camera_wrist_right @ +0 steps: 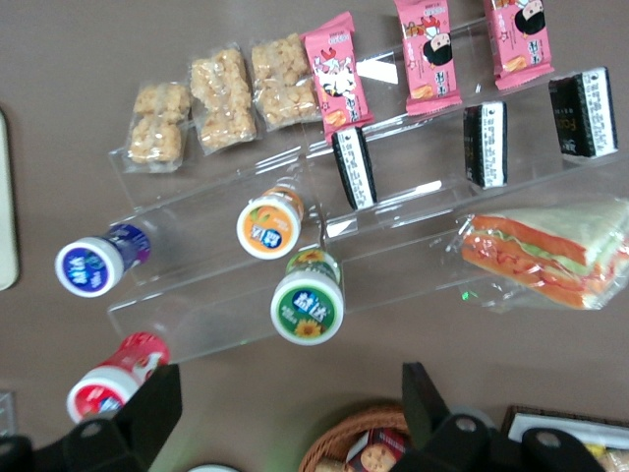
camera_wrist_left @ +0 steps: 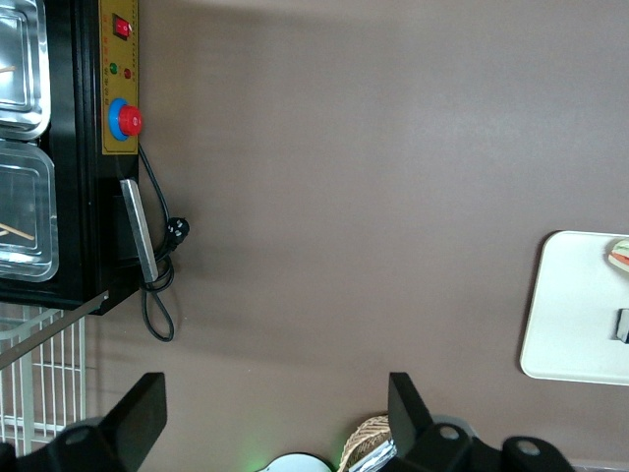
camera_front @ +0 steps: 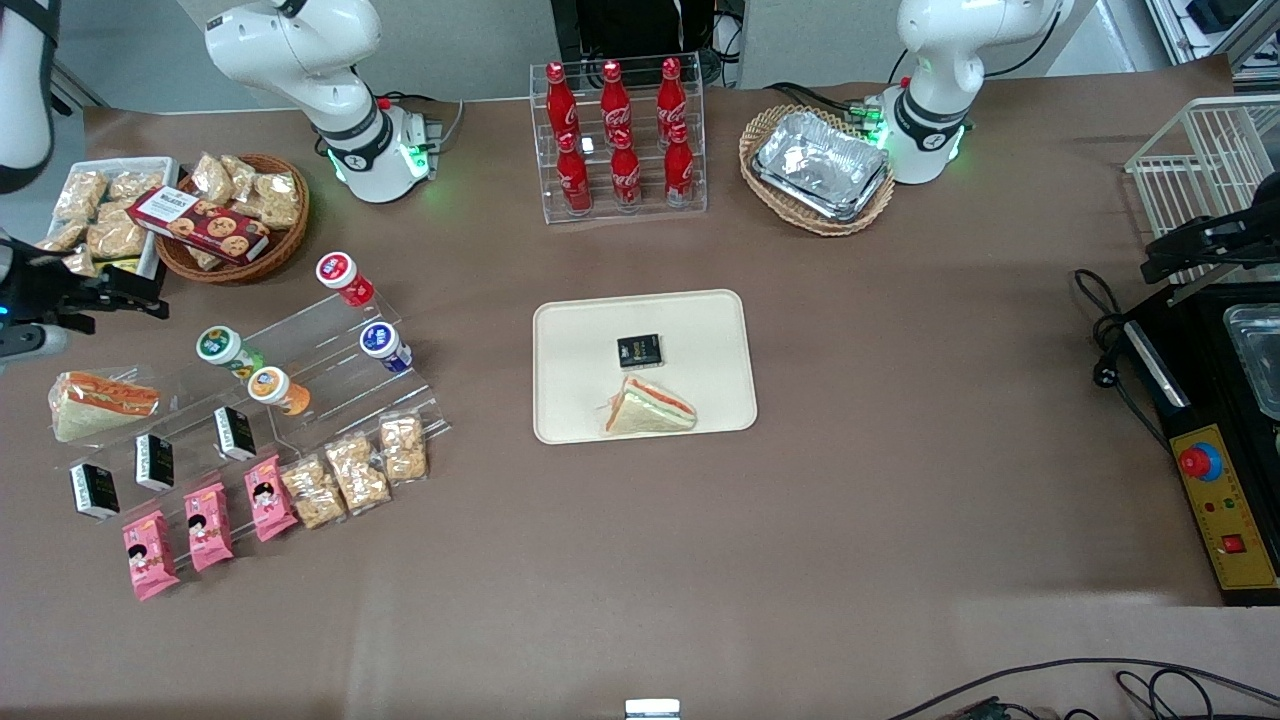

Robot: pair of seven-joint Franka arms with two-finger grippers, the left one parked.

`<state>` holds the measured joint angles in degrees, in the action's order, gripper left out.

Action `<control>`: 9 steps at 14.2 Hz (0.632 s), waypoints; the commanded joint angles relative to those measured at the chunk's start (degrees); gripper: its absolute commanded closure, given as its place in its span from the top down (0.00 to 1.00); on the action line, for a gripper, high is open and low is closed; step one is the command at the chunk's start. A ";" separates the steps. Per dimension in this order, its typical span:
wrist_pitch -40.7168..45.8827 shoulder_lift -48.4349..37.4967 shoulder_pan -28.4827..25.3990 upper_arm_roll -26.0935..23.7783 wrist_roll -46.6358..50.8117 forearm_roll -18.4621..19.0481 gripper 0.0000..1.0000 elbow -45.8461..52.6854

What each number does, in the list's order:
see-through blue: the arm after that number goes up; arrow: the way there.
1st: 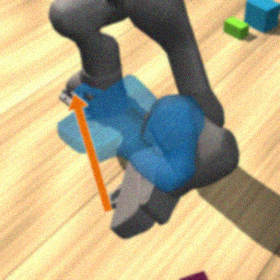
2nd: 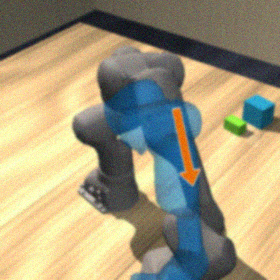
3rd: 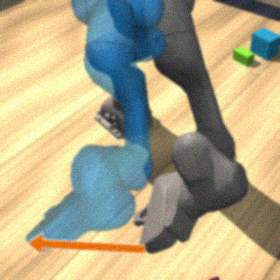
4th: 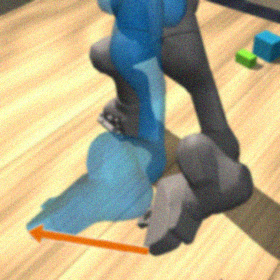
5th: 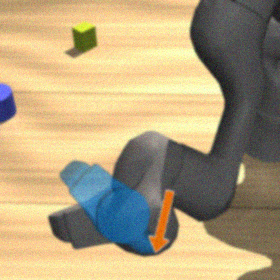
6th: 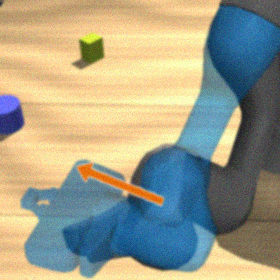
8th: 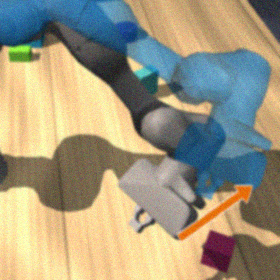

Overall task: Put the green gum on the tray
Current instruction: 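Move the right gripper down over the green-labelled gum bottle on the rack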

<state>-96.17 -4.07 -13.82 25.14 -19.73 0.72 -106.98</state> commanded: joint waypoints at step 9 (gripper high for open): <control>-26.77 -7.54 0.28 0.18 -0.57 3.49 1.00 -26.79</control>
<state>-118.31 -11.13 -13.78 25.36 -20.26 2.85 -130.49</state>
